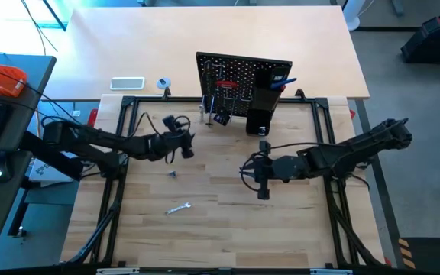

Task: Hang tools onto peg board
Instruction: Hang the wrench on the peg board

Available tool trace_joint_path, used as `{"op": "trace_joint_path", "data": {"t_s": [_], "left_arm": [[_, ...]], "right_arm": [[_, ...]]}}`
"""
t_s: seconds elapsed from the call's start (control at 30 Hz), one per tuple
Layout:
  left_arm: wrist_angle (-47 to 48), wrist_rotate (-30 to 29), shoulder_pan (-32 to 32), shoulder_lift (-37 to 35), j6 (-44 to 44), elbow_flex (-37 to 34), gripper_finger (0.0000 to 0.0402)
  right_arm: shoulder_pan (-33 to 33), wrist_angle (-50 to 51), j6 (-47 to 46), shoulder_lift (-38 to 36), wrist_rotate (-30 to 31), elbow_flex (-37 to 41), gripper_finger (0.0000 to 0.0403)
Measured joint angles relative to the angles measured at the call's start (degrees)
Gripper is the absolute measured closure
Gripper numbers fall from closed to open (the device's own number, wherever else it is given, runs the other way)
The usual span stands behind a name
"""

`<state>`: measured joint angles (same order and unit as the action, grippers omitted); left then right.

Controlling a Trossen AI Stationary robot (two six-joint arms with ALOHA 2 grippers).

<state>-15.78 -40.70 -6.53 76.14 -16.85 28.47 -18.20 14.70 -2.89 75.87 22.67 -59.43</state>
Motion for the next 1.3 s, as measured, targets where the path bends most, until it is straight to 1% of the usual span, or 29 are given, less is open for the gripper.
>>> {"op": "trace_joint_path", "data": {"t_s": [0.13, 0.23, 0.3, 0.37, 0.43, 0.57, 0.7, 0.83, 0.93, 1.03, 1.13, 1.3], "left_arm": [[13.1, 7.7, 3.6, -5.4, 10.2, 0.0, 0.0172], [19.8, 14.0, 6.7, -8.8, 17.6, 0.0, 0.0172], [22.4, 19.8, 9.1, -10.3, 22.0, 0.0, 0.0172], [23.0, 24.7, 12.2, -10.6, 26.6, 0.0, 0.0172], [23.5, 27.1, 16.2, -10.2, 30.9, 0.0, 0.0173], [23.0, 26.6, 25.7, -6.9, 38.9, 0.0, 0.0173], [20.1, 25.3, 33.6, -2.3, 47.2, 0.0, 0.0173], [15.0, 23.4, 40.3, 2.7, 54.1, 0.0, 0.0176], [15.1, 19.9, 44.7, 6.7, 58.4, 0.9, 0.0186], [17.7, 15.1, 47.7, 10.9, 62.0, 2.8, 0.02], [20.2, 10.9, 49.2, 15.2, 63.7, 4.8, 0.0212], [22.9, 7.5, 48.9, 21.1, 64.8, 7.7, 0.0239]], "right_arm": [[-0.4, 1.1, -2.0, 0.7, -1.9, 0.6, 0.0361], [-0.8, -0.4, -2.7, 1.0, -3.1, 2.9, 0.0361], [-0.9, -4.1, -2.7, 1.1, -5.2, 5.2, 0.0361], [-0.9, -8.7, -2.7, 1.1, -7.1, 8.0, 0.0361], [-0.9, -13.6, -2.7, 1.1, -9.2, 11.1, 0.0361], [-1.0, -24.0, -3.2, 1.1, -11.2, 17.4, 0.0361], [-1.0, -32.9, -4.6, 1.2, -12.8, 22.6, 0.0361], [-1.1, -37.5, -4.6, 1.2, -14.4, 25.3, 0.0361], [-1.1, -38.1, -4.5, 1.5, -14.4, 25.6, 0.0361], [-1.1, -38.8, -3.4, 2.4, -14.3, 25.5, 0.0361], [-1.1, -40.9, -3.0, 3.7, -14.2, 25.4, 0.0361], [-0.9, -43.7, -2.8, 6.5, -14.2, 25.4, 0.0361]]}}
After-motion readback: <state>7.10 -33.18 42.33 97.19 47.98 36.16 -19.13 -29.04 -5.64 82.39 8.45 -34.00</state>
